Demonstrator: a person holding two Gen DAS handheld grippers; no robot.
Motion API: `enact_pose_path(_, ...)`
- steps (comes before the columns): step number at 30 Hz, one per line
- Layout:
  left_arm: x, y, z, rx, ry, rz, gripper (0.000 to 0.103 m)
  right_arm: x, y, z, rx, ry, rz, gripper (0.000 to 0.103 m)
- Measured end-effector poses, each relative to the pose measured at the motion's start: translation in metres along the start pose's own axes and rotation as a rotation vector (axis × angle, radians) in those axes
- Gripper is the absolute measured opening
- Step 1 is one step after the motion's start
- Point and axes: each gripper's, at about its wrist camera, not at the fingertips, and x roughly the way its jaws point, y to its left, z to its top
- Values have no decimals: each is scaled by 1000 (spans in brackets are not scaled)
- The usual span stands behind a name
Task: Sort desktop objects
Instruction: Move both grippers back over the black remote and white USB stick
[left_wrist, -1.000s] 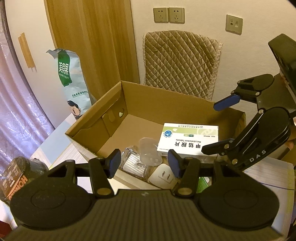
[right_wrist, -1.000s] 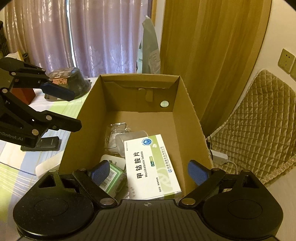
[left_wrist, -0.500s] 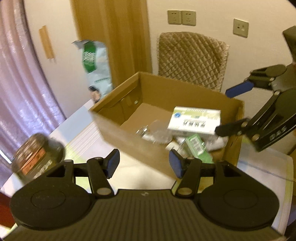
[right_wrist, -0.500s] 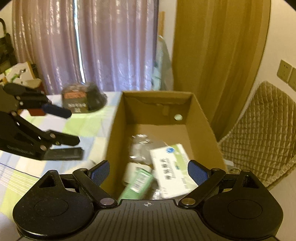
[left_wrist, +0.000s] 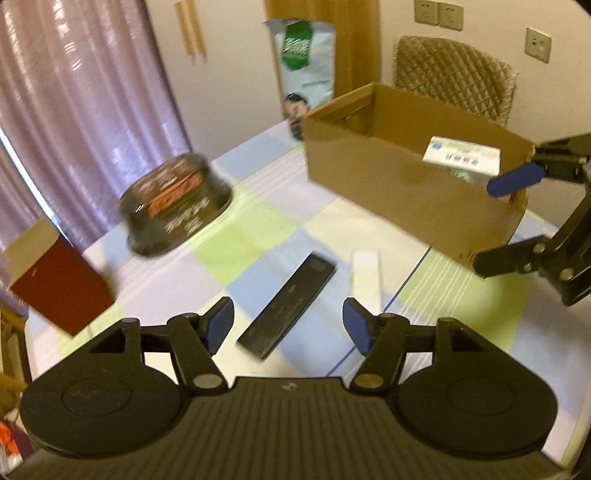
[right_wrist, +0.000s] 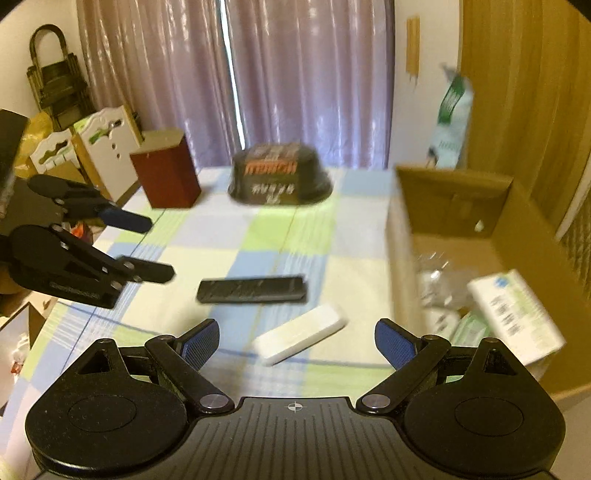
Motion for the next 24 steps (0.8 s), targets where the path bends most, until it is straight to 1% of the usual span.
enact_pose_path(4,-7,13,-20,-32,6,9,62,28,10,-10,76,42,-3,93)
enact_pose_path(6,-9,18,-28,-45,7,8,62,44,10,-12,117,55,-19,93)
enact_pose_path(9,-4,26,-36,-69,13,5,65,69,9,-14,161,72,-40,93)
enact_pose_path(14,7,36,-45,-109,19,-2,65,103,6,-16,200,88,-69,93)
enact_pose_path(17,19,40,-46,-105,10,-18,65,118,4,-15,213,83,-88,93)
enact_pose_path(19,29,40,-46,-71,16,-20,65,126,0,-16,216,86,-97,93)
enact_pose_path(20,35,39,-46,-52,22,-19,65,130,-2,-16,218,88,-102,90)
enact_pose_path(21,41,39,-46,-38,30,-20,65,134,-4,-16,219,89,-107,76)
enact_pose_path(22,48,39,-46,-25,38,-21,65,138,-5,-17,221,91,-112,72)
enact_pose_path(24,59,39,-48,-7,49,-27,65,146,-9,-17,224,94,-121,71)
